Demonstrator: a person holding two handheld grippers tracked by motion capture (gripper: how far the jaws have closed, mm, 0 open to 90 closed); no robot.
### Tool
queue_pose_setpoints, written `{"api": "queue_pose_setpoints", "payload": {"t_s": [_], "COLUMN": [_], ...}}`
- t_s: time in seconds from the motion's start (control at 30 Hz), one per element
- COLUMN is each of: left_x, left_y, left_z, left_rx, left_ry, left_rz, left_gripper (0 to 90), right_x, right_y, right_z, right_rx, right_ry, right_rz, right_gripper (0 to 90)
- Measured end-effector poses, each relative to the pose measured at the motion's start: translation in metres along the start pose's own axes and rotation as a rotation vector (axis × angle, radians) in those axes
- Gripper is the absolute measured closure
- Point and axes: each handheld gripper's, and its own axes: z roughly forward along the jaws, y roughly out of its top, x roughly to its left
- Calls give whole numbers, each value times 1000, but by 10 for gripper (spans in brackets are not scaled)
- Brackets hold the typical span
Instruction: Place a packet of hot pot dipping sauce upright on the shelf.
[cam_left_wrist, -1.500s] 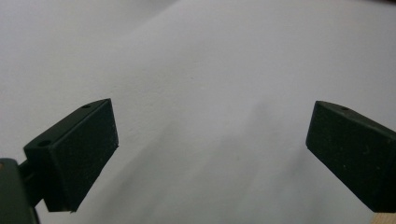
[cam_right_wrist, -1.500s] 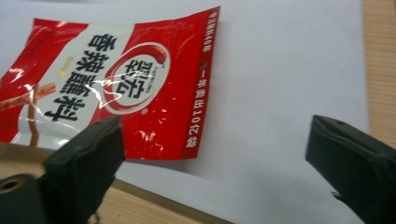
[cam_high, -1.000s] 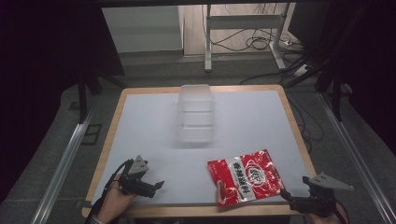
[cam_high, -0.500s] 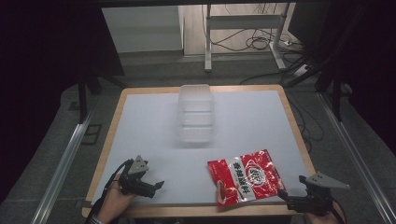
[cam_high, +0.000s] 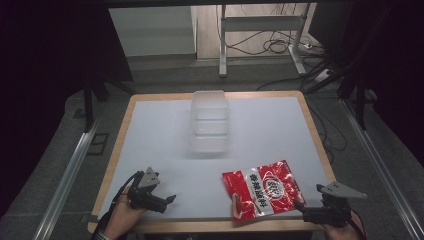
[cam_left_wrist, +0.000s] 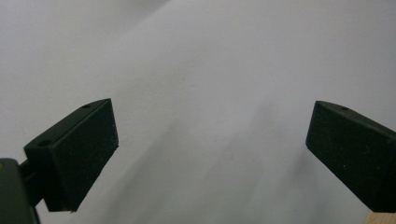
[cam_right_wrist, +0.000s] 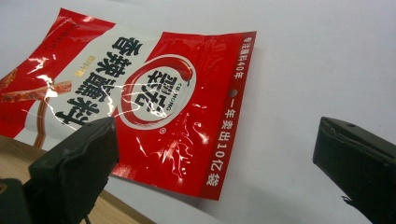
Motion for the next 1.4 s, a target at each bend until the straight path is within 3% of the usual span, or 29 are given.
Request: {"api": "queue_pose_setpoints", "payload": {"t_s": [0.27, 0.7, 1.0, 1.1, 1.4], "left_x": [0, -2, -3, -3, -3], "left_y": [0, 1, 1, 1, 1], "left_z": [0, 1, 2, 2, 2], "left_rx": [2, 9, 16, 17, 21], "left_ry": [2, 6, 7, 9, 9], "left_rz": [4, 15, 24, 29, 32], "left_gripper": [22, 23, 24, 24, 25], "right_x": [0, -6, -6, -8, -4], "right_y": [3, 5, 7, 7, 12], "right_z": [11, 31, 46, 52, 58], "right_rx": [19, 68, 112, 125, 115], "right_ry": [30, 96, 152, 195, 259], "right_rz": [-26, 1, 20, 39, 33], "right_gripper": [5, 8, 14, 15, 32]}}
